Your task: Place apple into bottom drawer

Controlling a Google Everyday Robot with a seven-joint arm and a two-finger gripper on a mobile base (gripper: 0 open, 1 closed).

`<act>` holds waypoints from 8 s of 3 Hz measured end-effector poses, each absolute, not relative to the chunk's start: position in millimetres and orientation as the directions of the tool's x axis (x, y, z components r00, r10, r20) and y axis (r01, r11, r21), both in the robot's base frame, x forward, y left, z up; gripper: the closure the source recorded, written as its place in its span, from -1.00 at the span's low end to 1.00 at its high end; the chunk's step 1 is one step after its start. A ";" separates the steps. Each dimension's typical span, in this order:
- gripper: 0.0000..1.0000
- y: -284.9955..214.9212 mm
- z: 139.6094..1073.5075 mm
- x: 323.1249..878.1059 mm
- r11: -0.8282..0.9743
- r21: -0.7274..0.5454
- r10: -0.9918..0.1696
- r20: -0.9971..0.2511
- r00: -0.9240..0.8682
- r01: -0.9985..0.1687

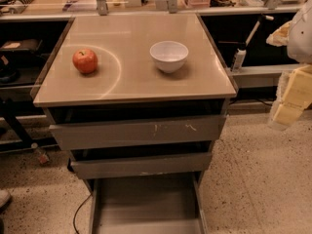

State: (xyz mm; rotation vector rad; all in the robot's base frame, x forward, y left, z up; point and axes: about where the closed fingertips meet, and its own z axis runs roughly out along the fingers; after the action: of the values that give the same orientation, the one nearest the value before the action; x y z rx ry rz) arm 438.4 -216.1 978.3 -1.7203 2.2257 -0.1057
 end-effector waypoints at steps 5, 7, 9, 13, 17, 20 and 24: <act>-1.00 -45.1 1010.2 465.0 0.062 -0.250 -0.945 -0.327 0.024 -0.966; -1.00 -34.0 1003.4 508.1 0.167 -0.269 -0.910 -0.411 -0.044 -0.949; -1.00 -0.7 975.9 607.8 0.223 -0.192 -0.887 -0.447 -0.117 -0.956; -1.00 83.7 956.3 682.8 0.264 -0.086 -0.784 -0.599 -0.162 -0.961; -1.00 147.4 901.9 740.5 0.249 -0.066 -0.817 -0.551 -0.173 -0.966; -1.00 198.1 866.0 737.6 0.251 0.044 -0.834 -0.496 -0.239 -0.967; -0.62 216.9 821.8 750.9 0.328 0.129 -0.837 -0.421 -0.351 -0.936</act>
Offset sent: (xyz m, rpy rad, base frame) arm 0.0008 0.0766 0.0148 0.0920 0.0034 0.1339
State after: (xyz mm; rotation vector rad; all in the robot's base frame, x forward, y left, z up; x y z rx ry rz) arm 750.9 216.9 821.8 -1.5947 2.3183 0.5105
